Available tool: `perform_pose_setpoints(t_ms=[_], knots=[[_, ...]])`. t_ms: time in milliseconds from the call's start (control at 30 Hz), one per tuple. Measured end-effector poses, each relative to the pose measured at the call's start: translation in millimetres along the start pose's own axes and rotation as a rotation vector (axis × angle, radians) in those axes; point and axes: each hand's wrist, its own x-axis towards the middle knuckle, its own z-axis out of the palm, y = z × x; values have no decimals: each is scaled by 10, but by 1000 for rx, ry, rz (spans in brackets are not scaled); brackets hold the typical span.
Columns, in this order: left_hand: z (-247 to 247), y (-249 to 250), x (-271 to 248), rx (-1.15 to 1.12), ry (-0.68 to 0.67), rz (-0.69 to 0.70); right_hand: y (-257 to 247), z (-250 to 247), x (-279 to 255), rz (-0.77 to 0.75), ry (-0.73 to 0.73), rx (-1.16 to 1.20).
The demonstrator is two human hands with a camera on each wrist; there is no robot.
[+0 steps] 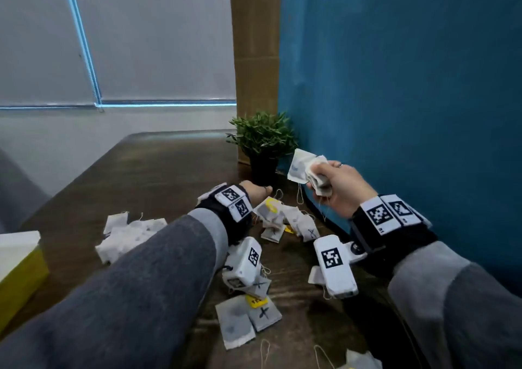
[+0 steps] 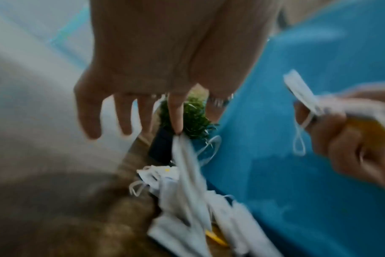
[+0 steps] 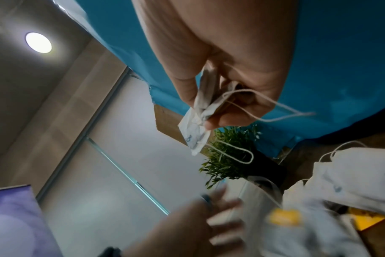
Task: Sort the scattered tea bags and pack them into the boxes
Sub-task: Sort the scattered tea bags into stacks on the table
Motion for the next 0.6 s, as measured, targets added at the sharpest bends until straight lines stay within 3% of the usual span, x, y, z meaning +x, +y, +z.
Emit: perform_pose_setpoints(t_ms=[33, 67, 133, 200, 300, 467, 533, 600], knots=[[16, 34, 67, -30, 97, 76, 23, -3, 50, 1, 9, -21], [31, 62, 115, -132, 108, 150, 47, -1, 87, 5, 14, -43], [65, 116, 128, -446, -9, 228, 106, 11, 140, 14, 2, -52], [75, 124, 113, -563, -134, 245, 174, 38, 167, 39, -58, -9], [54, 88, 96, -534, -13, 330, 266, 76, 175, 74, -144, 77], [92, 1, 191, -476, 81, 220, 349, 102, 166, 57, -174, 31], [137, -24, 206, -420, 53, 224, 357, 104, 190, 47, -129, 2], [176, -42, 142, -454, -106, 200, 351, 94, 210, 40, -85, -13]])
